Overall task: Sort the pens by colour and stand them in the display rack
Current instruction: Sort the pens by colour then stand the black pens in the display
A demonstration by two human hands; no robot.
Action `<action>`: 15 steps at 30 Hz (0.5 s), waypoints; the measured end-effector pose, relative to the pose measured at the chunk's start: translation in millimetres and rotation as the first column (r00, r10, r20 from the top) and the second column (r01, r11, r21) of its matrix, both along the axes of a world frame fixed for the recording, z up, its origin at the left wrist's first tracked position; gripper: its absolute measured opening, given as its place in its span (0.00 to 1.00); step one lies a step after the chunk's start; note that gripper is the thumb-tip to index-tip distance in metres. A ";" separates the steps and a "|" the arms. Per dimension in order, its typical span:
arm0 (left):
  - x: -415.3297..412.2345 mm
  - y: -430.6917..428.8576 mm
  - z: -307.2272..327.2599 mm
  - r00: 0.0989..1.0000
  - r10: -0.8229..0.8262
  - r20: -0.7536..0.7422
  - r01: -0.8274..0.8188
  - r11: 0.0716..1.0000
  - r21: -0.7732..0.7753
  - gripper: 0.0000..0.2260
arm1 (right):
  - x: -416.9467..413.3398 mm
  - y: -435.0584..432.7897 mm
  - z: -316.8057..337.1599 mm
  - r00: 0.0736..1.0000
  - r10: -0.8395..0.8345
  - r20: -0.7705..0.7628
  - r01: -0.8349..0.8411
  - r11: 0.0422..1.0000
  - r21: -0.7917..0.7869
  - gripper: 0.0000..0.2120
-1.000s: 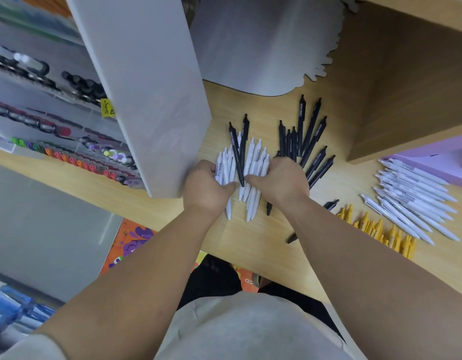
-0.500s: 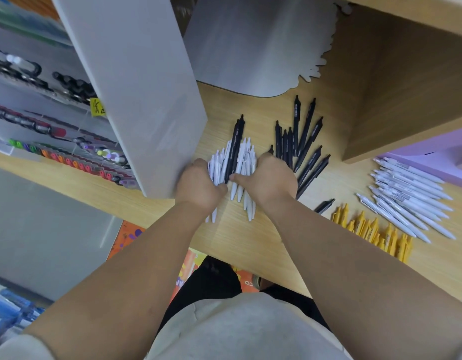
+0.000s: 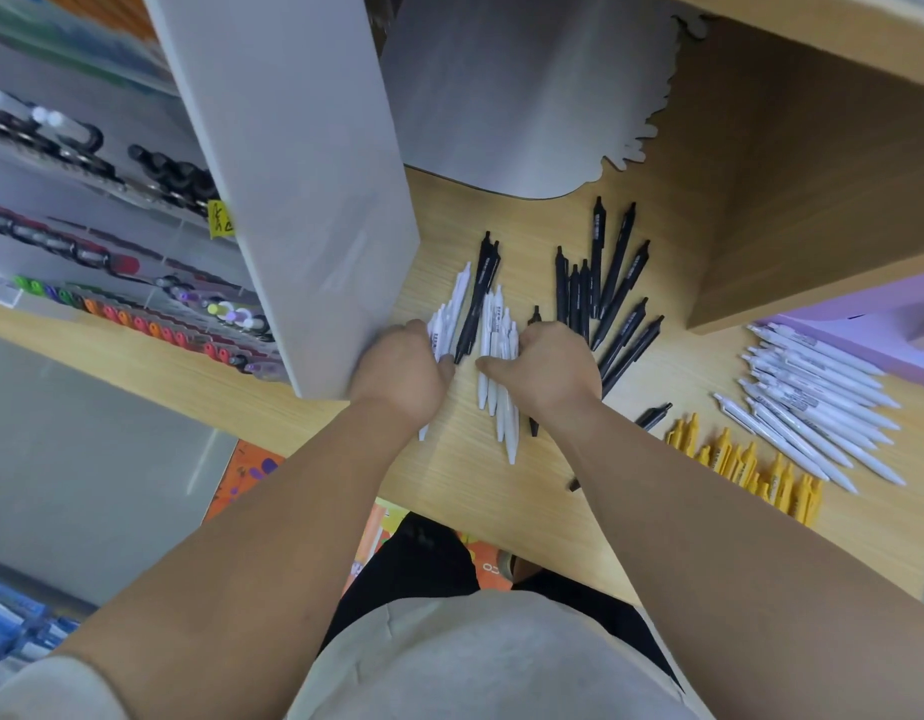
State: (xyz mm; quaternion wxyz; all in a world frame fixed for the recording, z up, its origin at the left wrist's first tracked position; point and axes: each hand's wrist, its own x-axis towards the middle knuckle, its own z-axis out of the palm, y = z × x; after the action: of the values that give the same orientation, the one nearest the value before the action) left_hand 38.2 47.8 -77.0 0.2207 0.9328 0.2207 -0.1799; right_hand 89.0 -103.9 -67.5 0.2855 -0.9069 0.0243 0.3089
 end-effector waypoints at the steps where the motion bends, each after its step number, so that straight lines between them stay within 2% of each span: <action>1: 0.9 1.3 -0.1 1.000 0.002 0.004 -0.002 1.000 -0.020 0.12 | -2.4 1.1 -0.8 1.000 0.003 0.008 -0.003 1.000 -0.005 0.15; 5: 3.4 5.4 3.3 0.998 0.057 -0.009 -0.058 0.991 -0.123 0.10 | -8.8 9.8 -1.8 0.999 0.028 0.021 -0.027 0.999 -0.027 0.17; 8: 0.2 5.7 8.2 0.985 0.174 -0.007 -0.171 0.958 -0.231 0.08 | -9.2 12.8 -2.2 0.999 0.027 0.022 -0.027 0.999 -0.027 0.18; 12: -10.7 1.7 23.3 0.920 0.391 -0.024 -0.359 0.816 -0.452 0.08 | -11.0 14.7 -2.1 0.998 0.043 0.035 -0.041 0.998 -0.057 0.19; 15: -18.8 -3.5 32.2 0.871 0.486 -0.066 -0.432 0.696 -0.573 0.09 | -13.2 17.2 -0.6 0.996 0.049 0.070 -0.043 0.996 -0.081 0.22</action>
State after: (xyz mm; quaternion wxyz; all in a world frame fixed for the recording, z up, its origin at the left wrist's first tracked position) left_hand 19.4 44.3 -44.8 0.5369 0.7451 0.3721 -0.1344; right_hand 75.7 -86.8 -68.1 0.2425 -0.9285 0.0052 0.2811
